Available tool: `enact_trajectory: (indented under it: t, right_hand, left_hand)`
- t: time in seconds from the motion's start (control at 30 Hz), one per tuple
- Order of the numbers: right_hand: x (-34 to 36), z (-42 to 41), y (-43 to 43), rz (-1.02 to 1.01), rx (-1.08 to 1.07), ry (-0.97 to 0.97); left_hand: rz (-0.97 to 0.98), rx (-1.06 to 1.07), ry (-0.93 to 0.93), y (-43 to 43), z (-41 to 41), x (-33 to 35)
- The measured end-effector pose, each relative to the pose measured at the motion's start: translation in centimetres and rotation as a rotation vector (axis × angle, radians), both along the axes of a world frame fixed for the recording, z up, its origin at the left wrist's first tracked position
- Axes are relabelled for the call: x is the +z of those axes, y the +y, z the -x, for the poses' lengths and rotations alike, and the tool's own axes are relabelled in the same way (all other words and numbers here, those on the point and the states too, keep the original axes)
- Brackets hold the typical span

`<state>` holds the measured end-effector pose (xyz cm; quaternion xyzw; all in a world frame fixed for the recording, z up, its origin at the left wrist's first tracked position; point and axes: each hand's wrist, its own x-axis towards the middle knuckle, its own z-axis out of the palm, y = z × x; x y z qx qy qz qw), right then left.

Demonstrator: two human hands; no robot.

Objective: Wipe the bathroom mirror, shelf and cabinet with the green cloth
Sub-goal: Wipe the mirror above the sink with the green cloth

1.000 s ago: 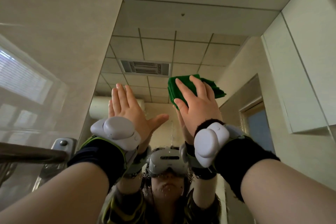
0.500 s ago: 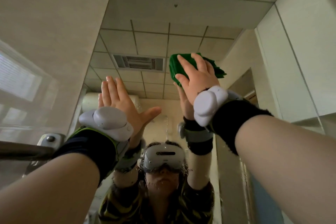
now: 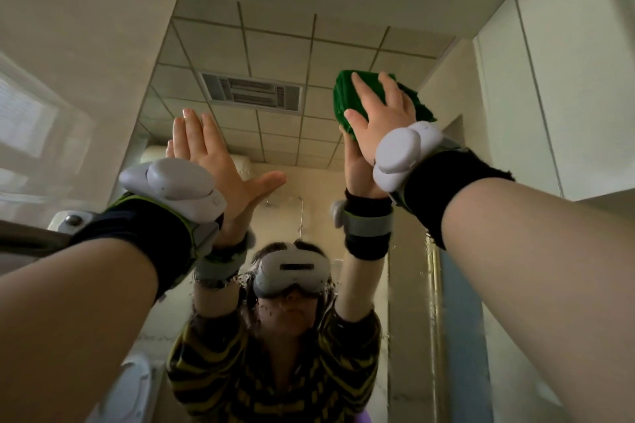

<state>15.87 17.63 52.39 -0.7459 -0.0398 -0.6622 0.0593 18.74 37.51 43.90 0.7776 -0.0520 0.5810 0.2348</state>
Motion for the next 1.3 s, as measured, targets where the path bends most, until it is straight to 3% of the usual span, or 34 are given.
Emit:
enact_trajectory:
  t: [0.2, 0.43, 0.73, 0.9, 1.13, 1.3]
  right_hand:
    - [-3.3, 0.2, -0.8, 0.054, 0.016, 0.023]
    - [-7.1, -0.6, -2.2, 0.114, 0.075, 0.036]
    - [-5.3, -1.0, -3.2, 0.142, 0.071, -0.008]
    - [-1.7, -1.2, -5.6, 0.067, 0.068, -0.023]
    - [3.1, -2.3, -8.3, -0.027, 0.022, -0.123]
    - [2.8, -2.5, -7.7, -0.044, 0.001, -0.253]
  left_hand:
    - [0.036, 0.015, -0.062, -1.2, 0.8, -0.7]
    - [-0.104, -0.045, -0.133, -7.7, 2.5, -1.4]
    - [-0.016, -0.083, -0.131, -12.7, 1.7, -1.2]
    - [-0.071, -0.069, -0.121, -12.3, 1.4, -1.2]
    - [-0.098, -0.065, -0.04, -12.0, 1.9, -1.1]
    - [-0.102, -0.065, -0.042, -12.2, 2.0, -1.0]
